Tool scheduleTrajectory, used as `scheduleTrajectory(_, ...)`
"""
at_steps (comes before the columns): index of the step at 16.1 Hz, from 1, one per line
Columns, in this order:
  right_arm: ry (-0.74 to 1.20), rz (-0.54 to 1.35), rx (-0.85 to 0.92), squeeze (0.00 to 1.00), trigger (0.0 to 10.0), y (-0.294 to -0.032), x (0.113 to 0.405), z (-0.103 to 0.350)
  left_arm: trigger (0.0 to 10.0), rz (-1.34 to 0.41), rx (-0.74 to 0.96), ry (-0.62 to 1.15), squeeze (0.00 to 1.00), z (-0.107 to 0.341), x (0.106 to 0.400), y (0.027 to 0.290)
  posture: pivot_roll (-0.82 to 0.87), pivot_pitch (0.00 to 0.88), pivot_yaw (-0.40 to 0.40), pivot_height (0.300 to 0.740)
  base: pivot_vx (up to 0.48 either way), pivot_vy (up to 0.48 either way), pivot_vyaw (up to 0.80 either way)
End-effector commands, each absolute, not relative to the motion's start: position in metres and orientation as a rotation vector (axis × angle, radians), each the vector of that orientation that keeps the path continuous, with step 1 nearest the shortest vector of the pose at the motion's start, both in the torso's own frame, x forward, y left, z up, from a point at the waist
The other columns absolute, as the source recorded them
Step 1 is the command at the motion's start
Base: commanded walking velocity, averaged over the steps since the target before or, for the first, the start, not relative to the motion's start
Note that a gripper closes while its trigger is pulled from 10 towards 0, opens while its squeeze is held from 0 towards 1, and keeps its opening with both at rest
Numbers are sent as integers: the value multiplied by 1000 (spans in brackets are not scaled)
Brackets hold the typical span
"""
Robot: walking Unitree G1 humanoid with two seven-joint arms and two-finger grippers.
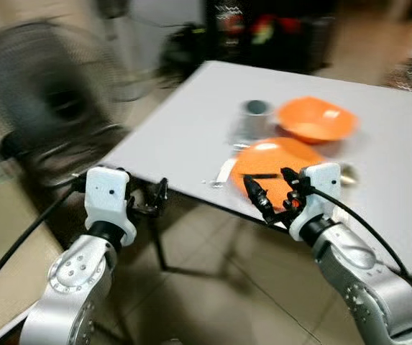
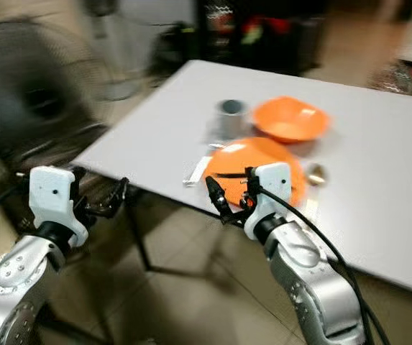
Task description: Setting the table
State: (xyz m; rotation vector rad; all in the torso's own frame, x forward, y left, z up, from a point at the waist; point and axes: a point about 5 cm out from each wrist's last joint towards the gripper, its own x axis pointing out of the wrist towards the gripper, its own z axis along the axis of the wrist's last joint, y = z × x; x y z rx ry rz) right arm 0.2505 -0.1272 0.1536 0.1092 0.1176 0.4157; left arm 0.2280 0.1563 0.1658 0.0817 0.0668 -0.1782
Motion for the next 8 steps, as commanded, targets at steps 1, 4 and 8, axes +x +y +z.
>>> scheduleTrajectory(1, 98, 412, 107, 1000, 10000, -128, 253, 156, 10000, -166, 92, 56, 0, 169, 228, 157, -15, 0, 42, 740, 0, 0, 800)
scheduleTrajectory(4, 117, 404, 102, 1000, 10000, -130, 251, 152, 10000, -142, 31, 56, 0, 168, 230, 158, -26, 0, 50, 740, 0, 0, 800)
scheduleTrajectory(8, 112, 394, 109, 1000, 10000, -133, 250, 150, 10000, -155, 70, 47, 0, 169, 232, 160, -29, 0, 60, 740, 0, 0, 800)
